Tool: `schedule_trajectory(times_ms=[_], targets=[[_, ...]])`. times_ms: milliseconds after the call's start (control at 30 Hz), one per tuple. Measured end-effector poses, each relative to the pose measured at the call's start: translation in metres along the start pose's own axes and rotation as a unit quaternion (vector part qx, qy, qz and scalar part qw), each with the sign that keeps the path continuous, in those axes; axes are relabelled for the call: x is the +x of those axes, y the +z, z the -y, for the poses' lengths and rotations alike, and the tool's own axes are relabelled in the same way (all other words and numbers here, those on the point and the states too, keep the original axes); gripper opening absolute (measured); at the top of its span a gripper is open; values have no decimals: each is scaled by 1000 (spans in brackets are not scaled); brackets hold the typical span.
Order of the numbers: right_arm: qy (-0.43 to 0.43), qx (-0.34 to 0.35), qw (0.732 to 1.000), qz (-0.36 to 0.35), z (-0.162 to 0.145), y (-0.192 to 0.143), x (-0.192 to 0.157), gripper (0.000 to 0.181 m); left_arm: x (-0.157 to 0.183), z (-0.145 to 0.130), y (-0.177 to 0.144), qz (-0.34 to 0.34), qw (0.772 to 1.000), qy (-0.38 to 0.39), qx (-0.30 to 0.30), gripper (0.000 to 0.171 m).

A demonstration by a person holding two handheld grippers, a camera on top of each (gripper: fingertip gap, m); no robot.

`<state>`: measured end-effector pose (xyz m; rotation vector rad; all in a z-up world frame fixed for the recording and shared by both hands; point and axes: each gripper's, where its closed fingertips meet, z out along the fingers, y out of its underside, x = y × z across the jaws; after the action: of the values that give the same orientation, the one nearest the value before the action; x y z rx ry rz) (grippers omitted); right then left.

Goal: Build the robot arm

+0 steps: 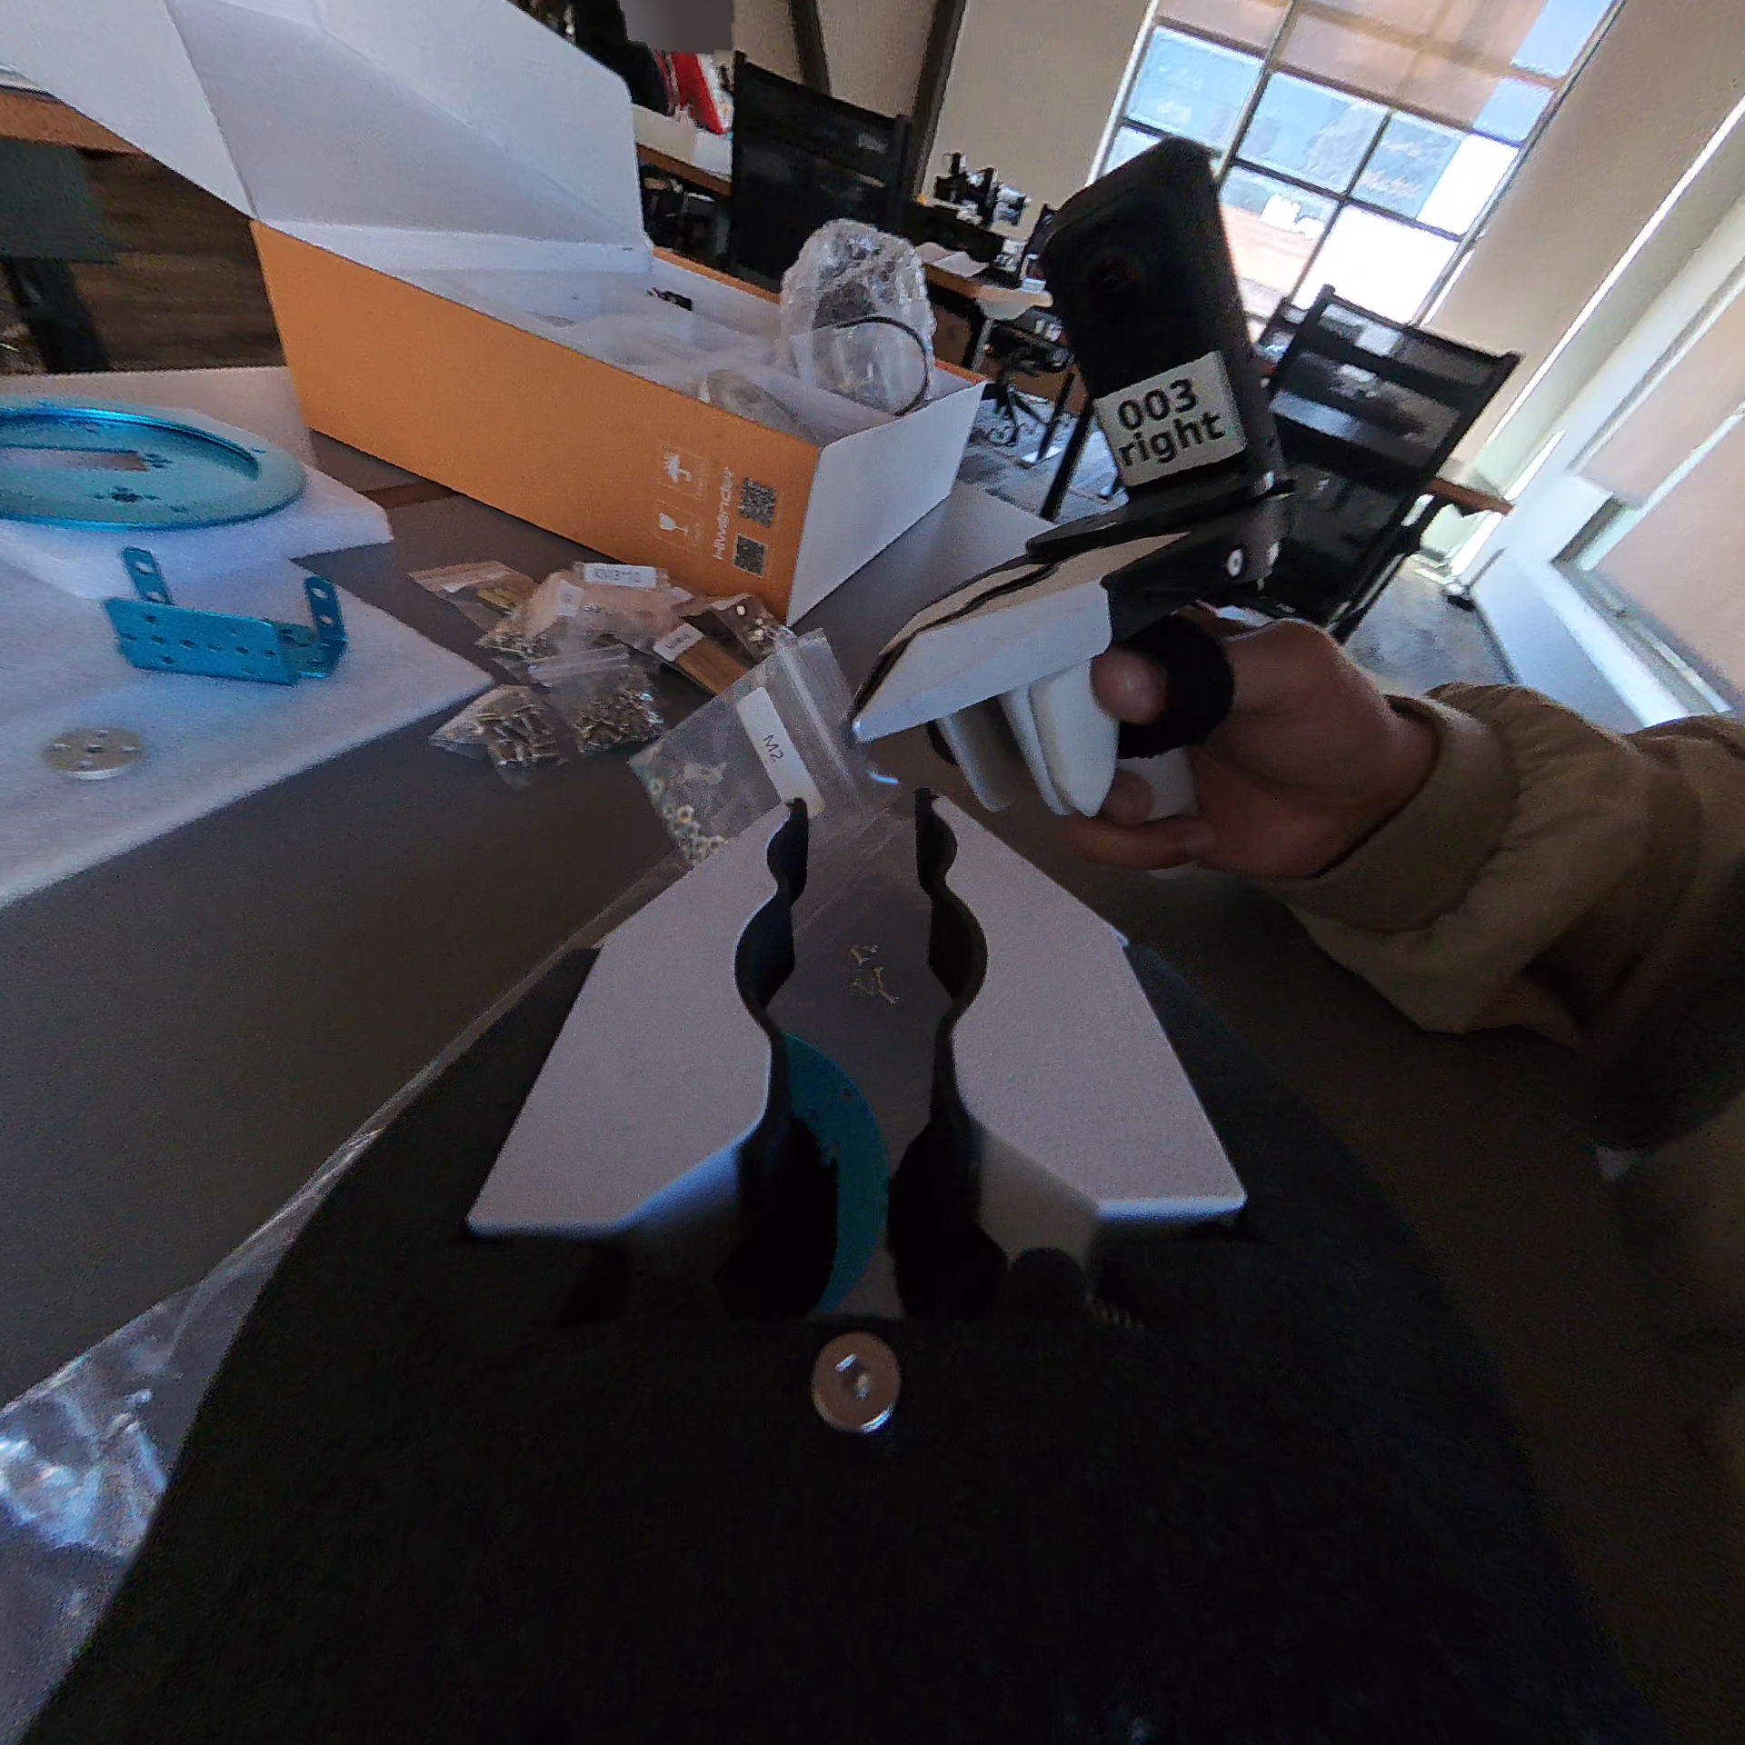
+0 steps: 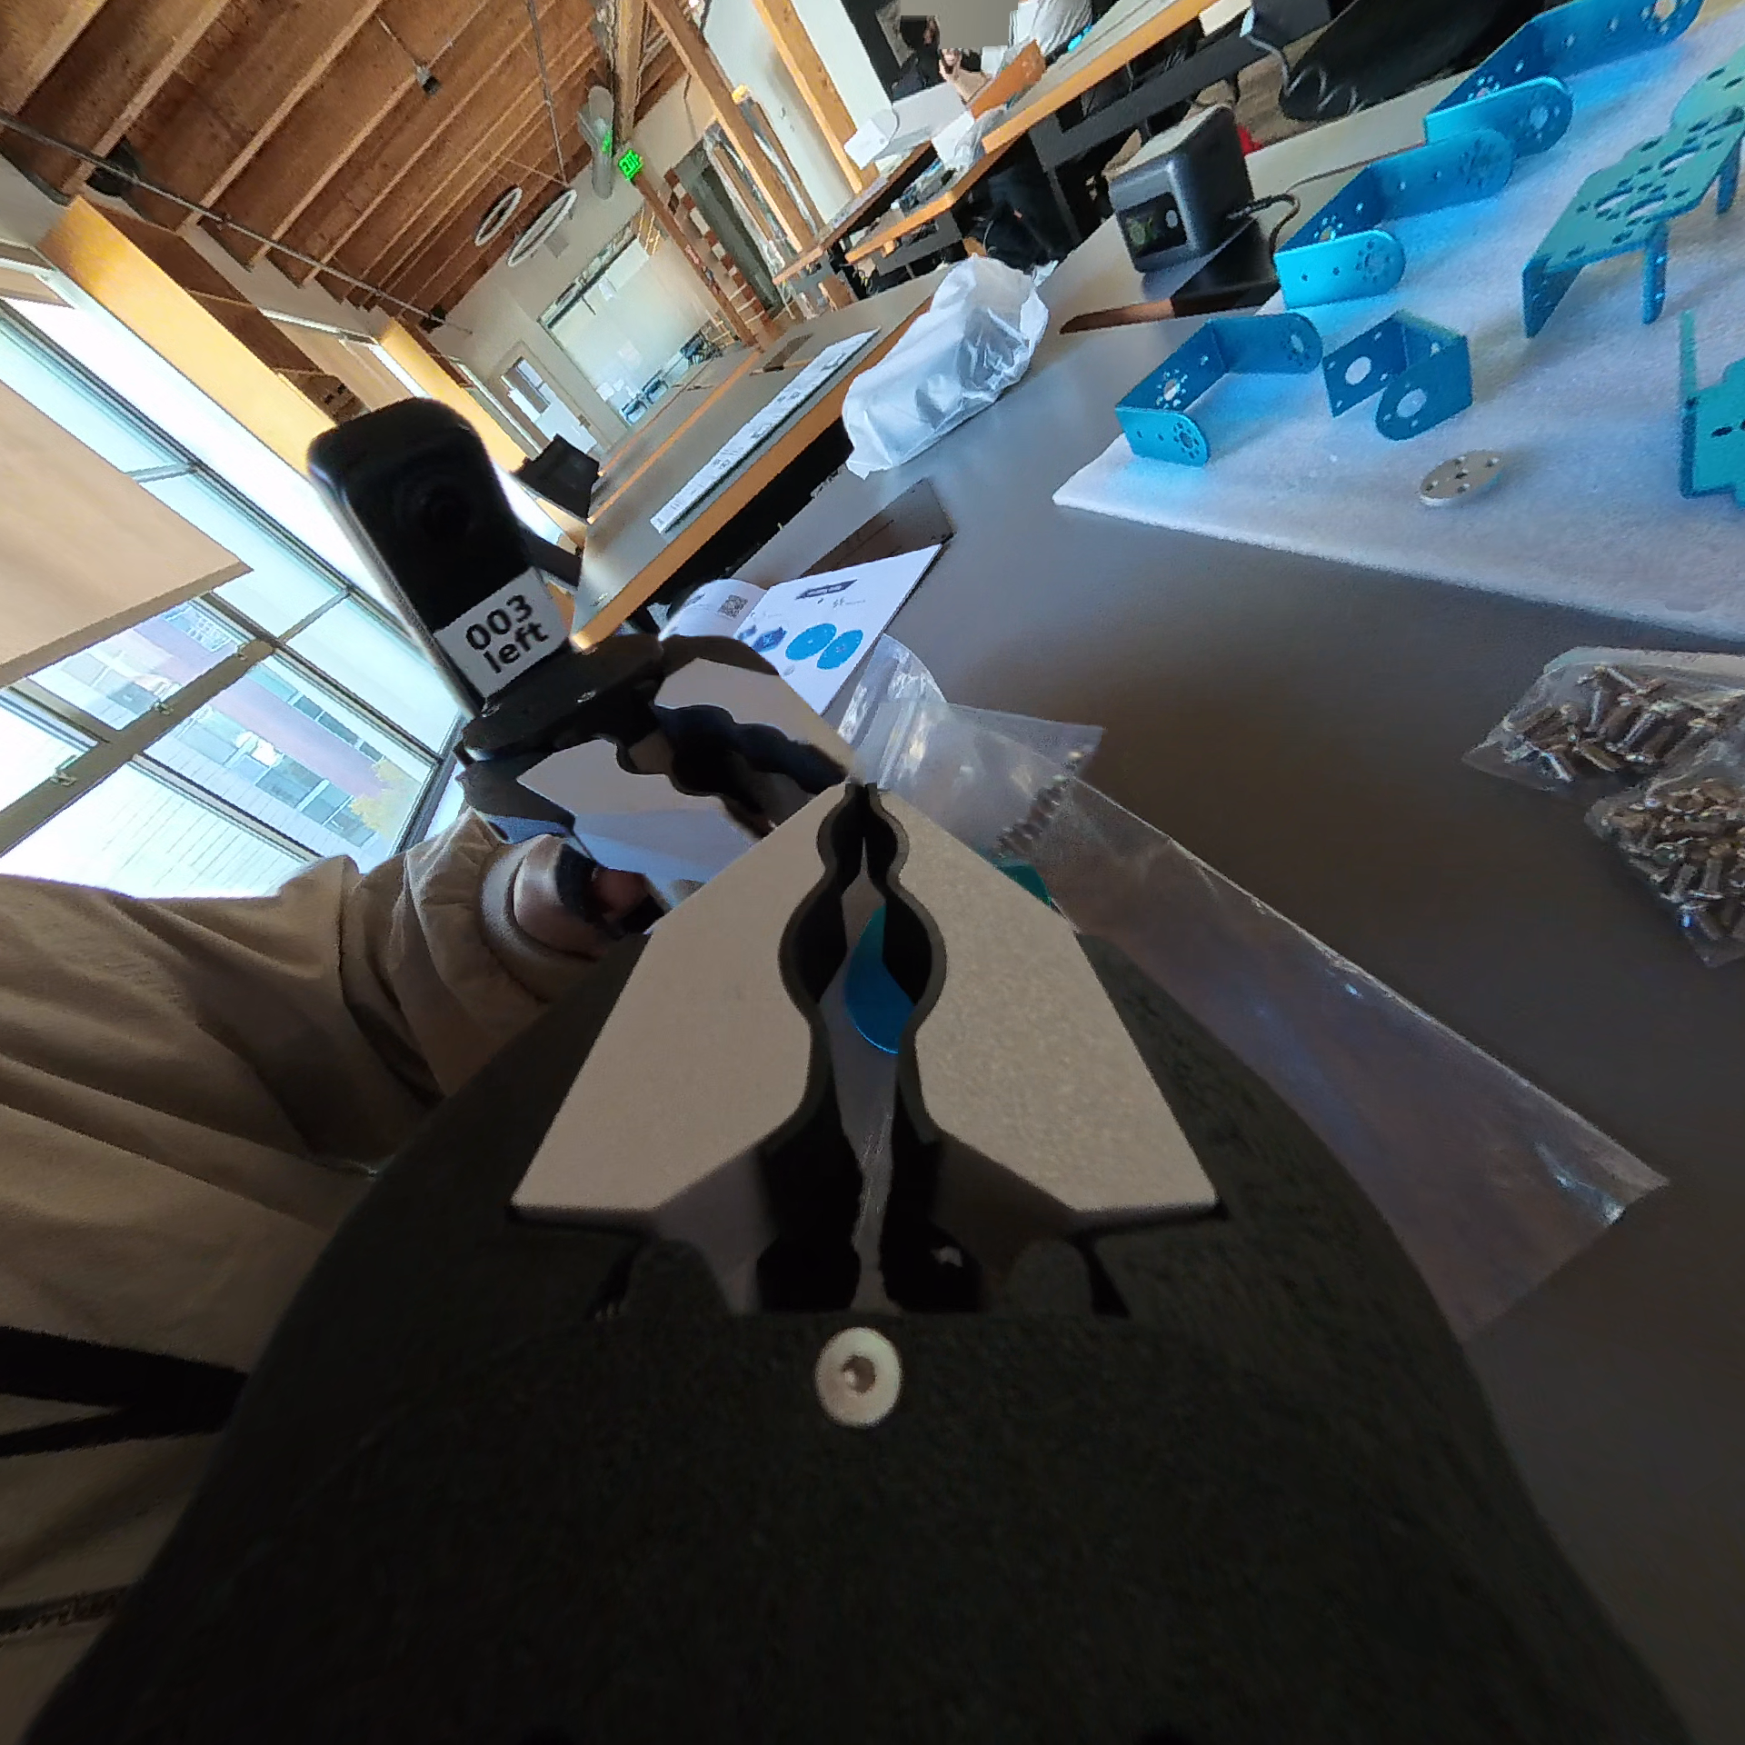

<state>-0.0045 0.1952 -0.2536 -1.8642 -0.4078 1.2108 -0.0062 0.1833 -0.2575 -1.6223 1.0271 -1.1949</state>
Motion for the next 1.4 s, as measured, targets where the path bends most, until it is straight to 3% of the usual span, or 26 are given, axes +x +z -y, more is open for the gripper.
schedule_trajectory(times_ms=[333,1167,1400], targets=[[-33,12,999,-15,2,1,-7,0,-1,9,-4,76,997,30,11,18],[-30,-7,999,-16,-7,7,-6,0,-9,1,-4,79,997,-2,-9,14],[-34,-14,999,-9,-10,9,-9,0,-8,0,-4,76,997,0,-6,0]])
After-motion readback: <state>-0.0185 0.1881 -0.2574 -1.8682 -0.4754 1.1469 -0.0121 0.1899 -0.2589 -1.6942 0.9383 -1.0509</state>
